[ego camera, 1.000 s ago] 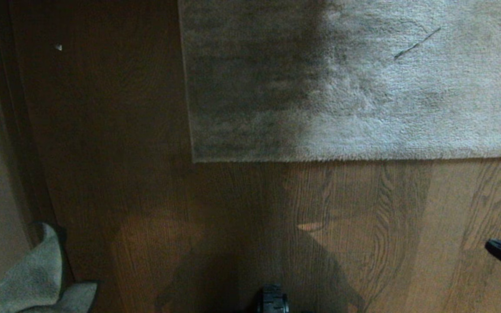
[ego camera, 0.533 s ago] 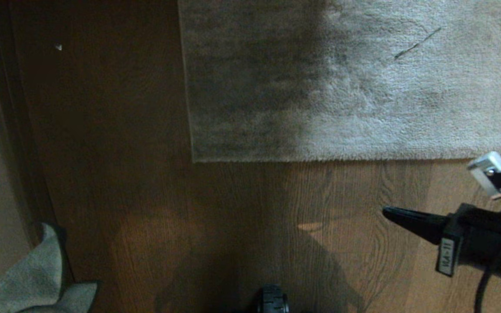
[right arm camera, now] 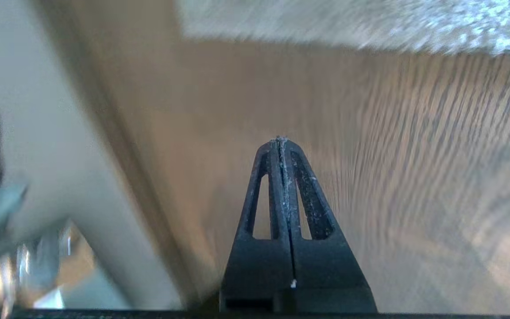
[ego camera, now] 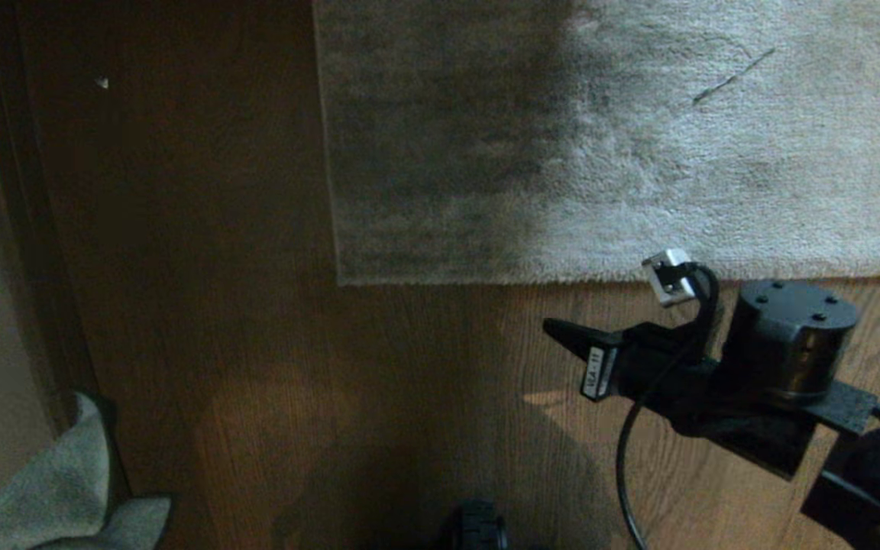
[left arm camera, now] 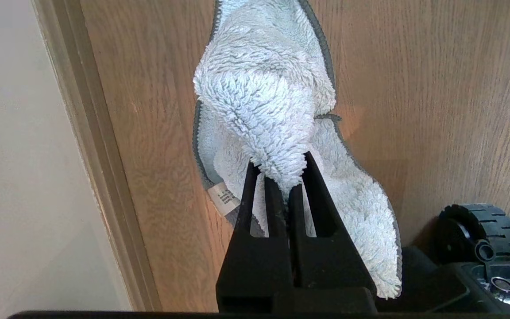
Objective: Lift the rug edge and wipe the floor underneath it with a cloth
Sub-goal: Lift up the carpet
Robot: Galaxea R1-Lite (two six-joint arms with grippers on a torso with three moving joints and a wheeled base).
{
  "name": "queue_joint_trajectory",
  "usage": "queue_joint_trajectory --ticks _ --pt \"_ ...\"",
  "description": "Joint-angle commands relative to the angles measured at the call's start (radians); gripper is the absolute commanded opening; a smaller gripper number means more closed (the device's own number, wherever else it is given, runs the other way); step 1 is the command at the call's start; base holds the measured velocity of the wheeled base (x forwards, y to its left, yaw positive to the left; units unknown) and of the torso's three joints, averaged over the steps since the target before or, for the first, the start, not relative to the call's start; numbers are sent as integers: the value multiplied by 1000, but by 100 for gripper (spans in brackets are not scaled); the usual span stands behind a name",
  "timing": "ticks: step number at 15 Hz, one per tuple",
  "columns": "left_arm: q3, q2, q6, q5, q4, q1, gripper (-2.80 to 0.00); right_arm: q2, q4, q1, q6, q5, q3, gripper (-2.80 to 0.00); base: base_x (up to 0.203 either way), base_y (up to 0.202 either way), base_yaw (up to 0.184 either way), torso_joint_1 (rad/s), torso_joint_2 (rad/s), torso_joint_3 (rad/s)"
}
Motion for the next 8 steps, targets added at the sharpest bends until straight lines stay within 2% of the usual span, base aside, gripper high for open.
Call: queue_joint_trajectory --ticks 1,4,8 --pt "0 0 1 0 -1 0 -280 96 -48 61 90 -140 -8 -280 0 0 0 0 0 0" --pt "0 0 1 0 -1 0 -280 99 -44 119 129 -284 16 -280 0 0 0 0 0 0" --pt "0 0 1 0 -1 0 -280 108 -52 190 173 -421 49 -280 0 0 0 0 0 0"
